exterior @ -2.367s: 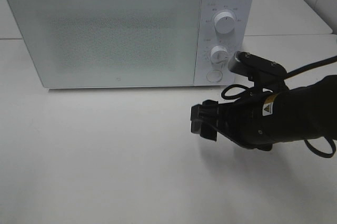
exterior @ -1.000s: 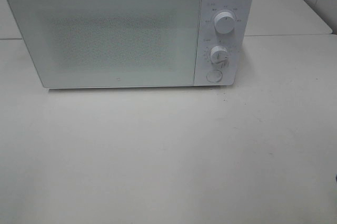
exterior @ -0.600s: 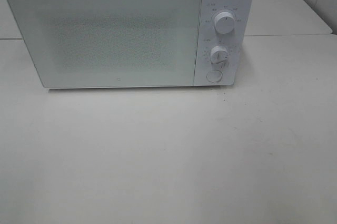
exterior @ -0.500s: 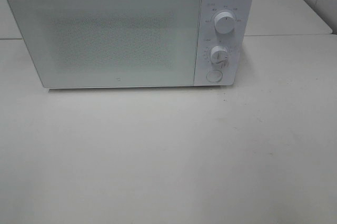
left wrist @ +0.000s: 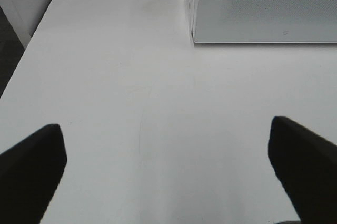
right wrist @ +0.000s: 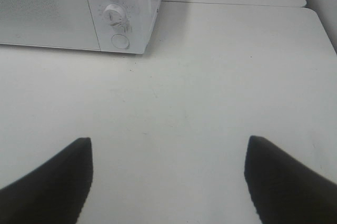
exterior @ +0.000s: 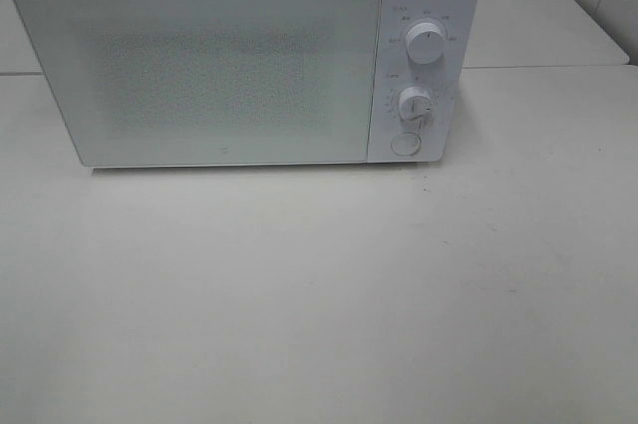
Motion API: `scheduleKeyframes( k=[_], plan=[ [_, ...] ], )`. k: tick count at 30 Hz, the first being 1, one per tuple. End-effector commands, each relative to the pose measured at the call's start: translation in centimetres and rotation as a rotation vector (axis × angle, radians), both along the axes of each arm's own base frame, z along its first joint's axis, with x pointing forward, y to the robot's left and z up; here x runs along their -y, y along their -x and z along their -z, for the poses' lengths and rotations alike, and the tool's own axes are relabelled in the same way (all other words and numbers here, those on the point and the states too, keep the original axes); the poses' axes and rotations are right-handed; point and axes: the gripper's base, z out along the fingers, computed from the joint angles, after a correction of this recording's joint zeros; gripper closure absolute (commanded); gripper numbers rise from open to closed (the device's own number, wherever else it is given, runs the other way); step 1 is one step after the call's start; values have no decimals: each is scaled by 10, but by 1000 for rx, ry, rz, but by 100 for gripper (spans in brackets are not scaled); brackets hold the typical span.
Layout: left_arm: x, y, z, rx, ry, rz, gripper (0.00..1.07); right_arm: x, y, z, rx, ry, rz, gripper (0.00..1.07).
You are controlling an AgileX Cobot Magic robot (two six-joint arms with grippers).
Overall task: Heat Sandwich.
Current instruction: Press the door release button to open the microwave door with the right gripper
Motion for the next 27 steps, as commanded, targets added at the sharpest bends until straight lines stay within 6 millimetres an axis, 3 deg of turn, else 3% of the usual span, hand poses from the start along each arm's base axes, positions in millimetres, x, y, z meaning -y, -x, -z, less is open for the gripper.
scheduleKeyframes(
  k=[1, 20, 27],
  plan=[
    [1, 3, 0, 39, 5, 0, 5, 0, 3, 6, -13, 4, 30, 31],
    [1, 3, 0, 39, 5, 0, 5, 1, 3, 6, -12, -1, 34, 31],
    [1, 3, 0, 39, 5, 0, 5, 0, 5, -8, 82, -16, 31, 31]
  ],
)
